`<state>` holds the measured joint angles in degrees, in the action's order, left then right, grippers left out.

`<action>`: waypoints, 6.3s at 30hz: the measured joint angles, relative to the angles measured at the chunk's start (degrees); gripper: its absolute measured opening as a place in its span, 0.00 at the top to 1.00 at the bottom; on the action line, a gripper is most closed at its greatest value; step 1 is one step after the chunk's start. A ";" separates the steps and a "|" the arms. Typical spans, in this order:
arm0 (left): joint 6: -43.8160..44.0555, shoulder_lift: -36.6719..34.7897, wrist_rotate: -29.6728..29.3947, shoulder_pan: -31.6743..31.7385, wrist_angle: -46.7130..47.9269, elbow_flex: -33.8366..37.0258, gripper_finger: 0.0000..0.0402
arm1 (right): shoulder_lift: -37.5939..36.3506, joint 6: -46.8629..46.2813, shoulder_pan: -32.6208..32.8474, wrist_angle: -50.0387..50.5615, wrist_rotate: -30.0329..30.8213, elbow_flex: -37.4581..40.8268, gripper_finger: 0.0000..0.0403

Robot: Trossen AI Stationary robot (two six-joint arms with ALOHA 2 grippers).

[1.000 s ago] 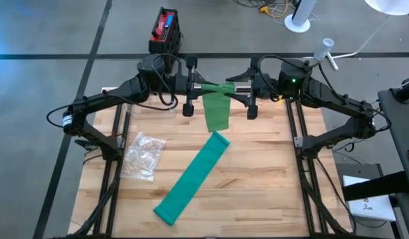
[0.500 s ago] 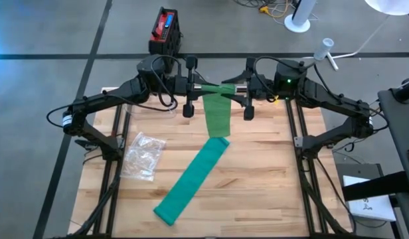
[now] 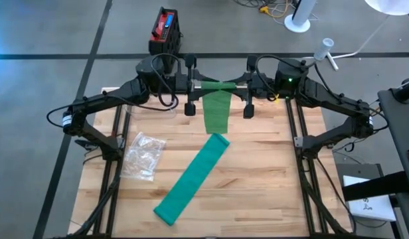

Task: Roll bandage
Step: Roll the green bandage

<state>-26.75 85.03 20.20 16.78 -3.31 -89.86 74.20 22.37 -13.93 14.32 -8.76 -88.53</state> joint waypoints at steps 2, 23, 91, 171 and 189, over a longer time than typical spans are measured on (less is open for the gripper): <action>0.35 0.01 -0.93 0.02 0.13 0.00 0.59 | 0.14 0.04 -0.02 0.47 0.06 0.00 0.90; 29.10 -3.66 2.75 3.15 2.52 0.01 0.19 | 0.08 8.03 0.00 1.98 -0.18 0.00 0.90; 26.16 0.13 11.96 6.67 3.44 0.04 0.91 | -0.13 -4.09 0.04 -0.19 3.24 -0.15 0.51; 21.16 -3.45 11.31 6.60 4.51 3.24 0.42 | -0.01 33.53 5.75 -10.40 14.07 3.95 0.90; 24.61 -2.71 10.39 6.28 -21.60 16.41 0.96 | -0.49 12.31 5.66 -11.30 11.57 4.20 0.89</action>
<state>-2.13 82.32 30.59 23.05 -24.91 -73.45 73.71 34.68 -8.27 3.03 2.81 -84.33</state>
